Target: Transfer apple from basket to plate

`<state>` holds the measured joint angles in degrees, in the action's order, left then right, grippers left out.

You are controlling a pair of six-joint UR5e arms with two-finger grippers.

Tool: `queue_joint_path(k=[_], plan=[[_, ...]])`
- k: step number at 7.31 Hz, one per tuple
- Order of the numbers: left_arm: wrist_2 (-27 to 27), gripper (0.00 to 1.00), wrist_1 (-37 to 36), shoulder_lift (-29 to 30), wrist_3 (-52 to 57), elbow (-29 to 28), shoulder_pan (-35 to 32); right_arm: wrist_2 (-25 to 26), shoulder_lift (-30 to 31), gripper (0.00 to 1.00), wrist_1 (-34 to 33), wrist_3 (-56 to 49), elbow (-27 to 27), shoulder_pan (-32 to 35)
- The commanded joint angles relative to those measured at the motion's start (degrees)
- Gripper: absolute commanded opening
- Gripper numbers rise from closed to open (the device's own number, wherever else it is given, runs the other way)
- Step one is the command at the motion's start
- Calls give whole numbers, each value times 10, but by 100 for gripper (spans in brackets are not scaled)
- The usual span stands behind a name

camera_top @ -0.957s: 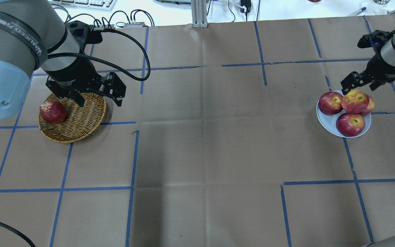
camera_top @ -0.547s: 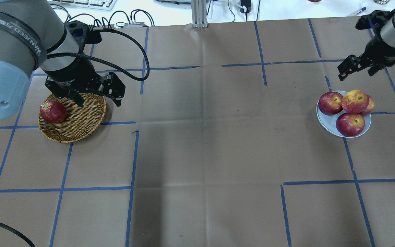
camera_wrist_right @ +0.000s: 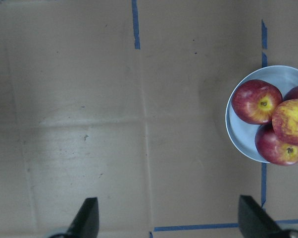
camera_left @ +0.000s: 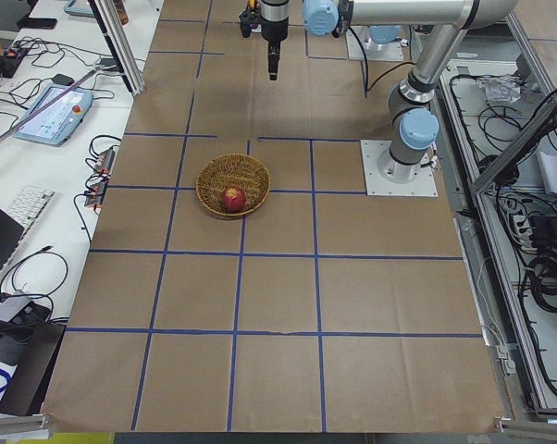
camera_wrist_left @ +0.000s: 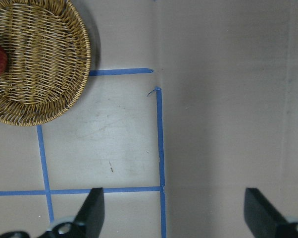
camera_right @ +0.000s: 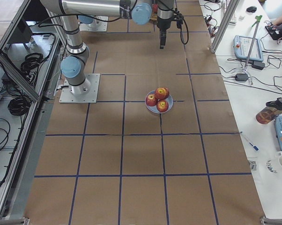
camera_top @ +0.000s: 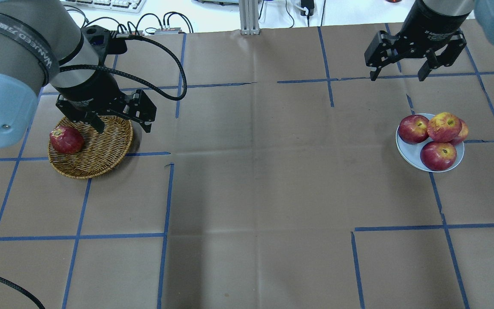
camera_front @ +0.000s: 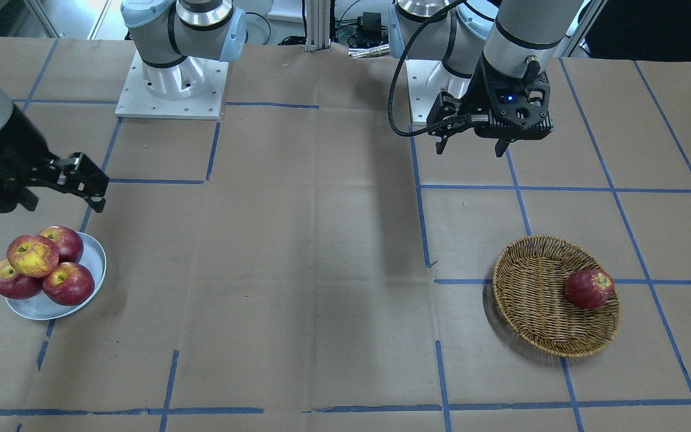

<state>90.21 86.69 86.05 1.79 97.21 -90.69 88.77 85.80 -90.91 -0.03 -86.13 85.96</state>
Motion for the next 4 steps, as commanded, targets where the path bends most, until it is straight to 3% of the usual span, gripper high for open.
queue_joint_path(k=[1, 4], plan=[[1, 99, 8, -4, 1, -1, 1, 1, 21, 100, 24, 35, -10, 12], [0, 99, 8, 3, -5, -14, -11, 3, 28, 100, 31, 37, -15, 40]])
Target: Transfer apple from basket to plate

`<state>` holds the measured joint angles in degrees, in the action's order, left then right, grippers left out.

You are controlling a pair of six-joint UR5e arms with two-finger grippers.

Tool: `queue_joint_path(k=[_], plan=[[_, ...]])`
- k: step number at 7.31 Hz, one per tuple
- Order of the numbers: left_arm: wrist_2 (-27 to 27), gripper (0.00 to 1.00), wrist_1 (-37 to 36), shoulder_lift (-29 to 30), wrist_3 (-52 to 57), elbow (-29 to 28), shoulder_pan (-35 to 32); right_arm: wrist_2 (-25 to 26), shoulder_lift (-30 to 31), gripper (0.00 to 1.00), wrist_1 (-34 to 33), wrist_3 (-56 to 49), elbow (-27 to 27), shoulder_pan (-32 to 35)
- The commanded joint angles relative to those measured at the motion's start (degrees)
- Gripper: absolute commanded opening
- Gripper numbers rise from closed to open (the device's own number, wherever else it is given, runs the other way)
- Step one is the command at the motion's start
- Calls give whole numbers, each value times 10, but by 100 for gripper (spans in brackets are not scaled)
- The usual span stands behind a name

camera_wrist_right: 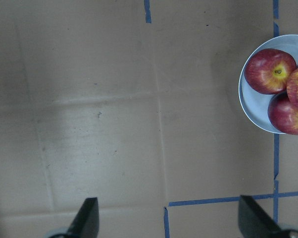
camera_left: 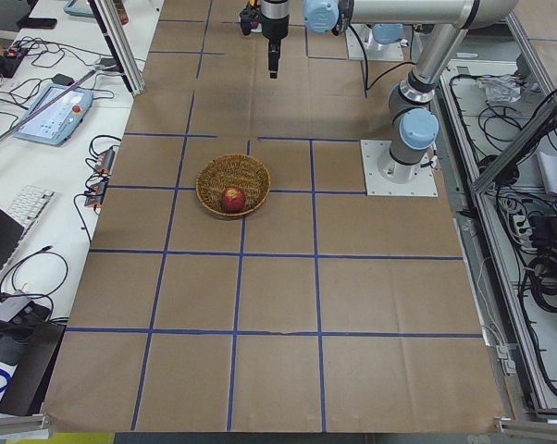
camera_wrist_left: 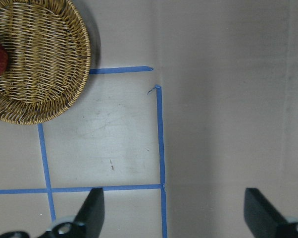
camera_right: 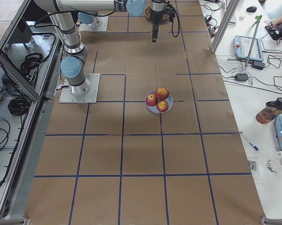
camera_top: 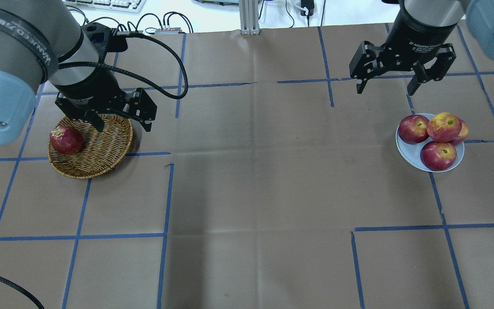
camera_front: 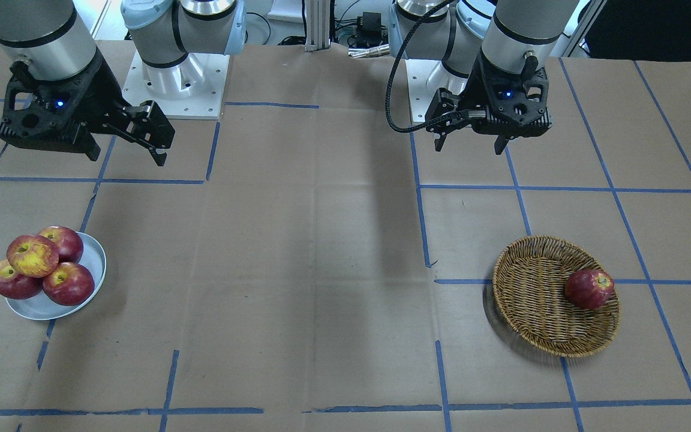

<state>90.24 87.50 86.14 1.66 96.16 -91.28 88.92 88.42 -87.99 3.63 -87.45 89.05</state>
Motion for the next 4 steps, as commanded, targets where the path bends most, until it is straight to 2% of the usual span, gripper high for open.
queue_joint_path(k=[1, 4], plan=[[-3, 99, 0, 3, -6, -4, -7, 19, -1, 100, 0, -1, -2, 9], [-2, 99, 0, 3, -3, -4, -27, 23, -4, 100, -1, -4, -3, 9]])
